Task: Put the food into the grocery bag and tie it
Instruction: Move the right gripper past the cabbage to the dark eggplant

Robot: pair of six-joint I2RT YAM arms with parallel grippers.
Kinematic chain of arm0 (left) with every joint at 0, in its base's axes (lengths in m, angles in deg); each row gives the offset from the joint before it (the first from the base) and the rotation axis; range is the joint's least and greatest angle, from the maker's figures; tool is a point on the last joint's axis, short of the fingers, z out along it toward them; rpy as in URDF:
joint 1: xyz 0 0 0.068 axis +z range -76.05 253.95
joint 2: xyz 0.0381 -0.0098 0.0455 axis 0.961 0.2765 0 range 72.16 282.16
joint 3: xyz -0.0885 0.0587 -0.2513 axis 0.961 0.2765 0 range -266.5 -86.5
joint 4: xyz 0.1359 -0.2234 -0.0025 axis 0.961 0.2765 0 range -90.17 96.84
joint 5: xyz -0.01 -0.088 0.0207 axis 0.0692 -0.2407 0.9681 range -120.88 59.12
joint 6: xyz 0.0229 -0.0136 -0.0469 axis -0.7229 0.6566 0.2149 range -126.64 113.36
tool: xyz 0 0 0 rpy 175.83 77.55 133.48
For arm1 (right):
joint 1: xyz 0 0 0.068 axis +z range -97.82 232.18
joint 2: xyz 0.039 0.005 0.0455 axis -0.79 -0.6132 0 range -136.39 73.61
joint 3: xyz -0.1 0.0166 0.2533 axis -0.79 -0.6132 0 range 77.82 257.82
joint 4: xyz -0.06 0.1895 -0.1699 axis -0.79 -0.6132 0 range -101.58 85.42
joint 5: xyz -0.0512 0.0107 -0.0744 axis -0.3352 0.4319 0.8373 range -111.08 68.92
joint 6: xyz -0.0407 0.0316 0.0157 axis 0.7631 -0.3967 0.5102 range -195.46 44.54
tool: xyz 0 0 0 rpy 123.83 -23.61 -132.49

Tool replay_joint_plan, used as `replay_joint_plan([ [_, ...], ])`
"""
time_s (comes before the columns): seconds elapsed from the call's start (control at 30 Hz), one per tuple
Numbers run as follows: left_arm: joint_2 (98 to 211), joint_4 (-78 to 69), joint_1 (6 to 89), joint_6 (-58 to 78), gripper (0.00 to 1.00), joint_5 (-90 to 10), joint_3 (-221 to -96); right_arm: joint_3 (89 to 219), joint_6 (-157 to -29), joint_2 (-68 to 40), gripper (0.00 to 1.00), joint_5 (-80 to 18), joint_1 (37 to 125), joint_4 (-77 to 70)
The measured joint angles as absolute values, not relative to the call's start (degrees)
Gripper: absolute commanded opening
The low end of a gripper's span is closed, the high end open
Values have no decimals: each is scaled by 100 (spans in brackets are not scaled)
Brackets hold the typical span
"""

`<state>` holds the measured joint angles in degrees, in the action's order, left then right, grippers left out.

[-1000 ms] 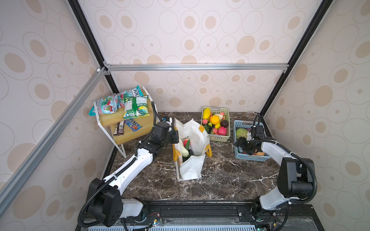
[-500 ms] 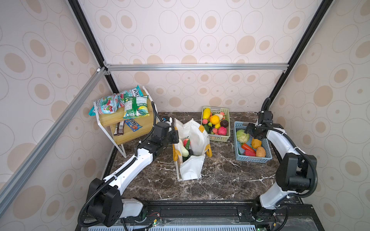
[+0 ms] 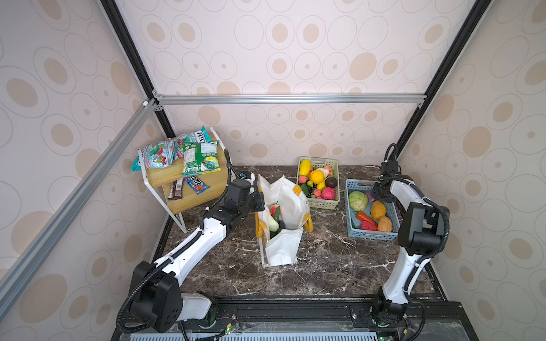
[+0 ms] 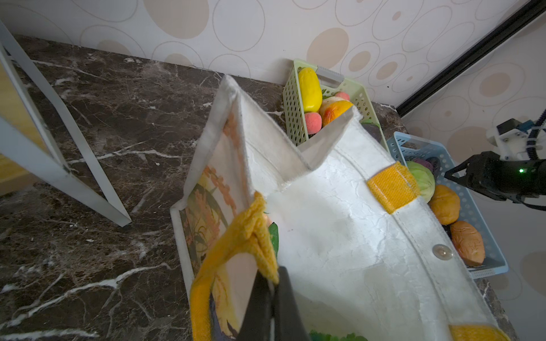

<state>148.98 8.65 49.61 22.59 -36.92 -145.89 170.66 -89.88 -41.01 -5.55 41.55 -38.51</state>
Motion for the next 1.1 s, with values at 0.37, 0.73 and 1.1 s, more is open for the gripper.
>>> replay_joint_plan([
  [0.37, 14935, 846, 4959, 2261, 0, -3694, -14600, 17181, -8911, -4145, 43, -583, 4087, -3718],
  [0.73, 14985, 802, 4963, 2259, 0, -3720, -14600, 16329, -9200, -3758, 46, -201, 4157, -3471],
  [1.1, 14983, 802, 4981, 2251, 0, -3718, -14596, 15968, -9600, -3756, 47, -1252, 4157, -3335],
])
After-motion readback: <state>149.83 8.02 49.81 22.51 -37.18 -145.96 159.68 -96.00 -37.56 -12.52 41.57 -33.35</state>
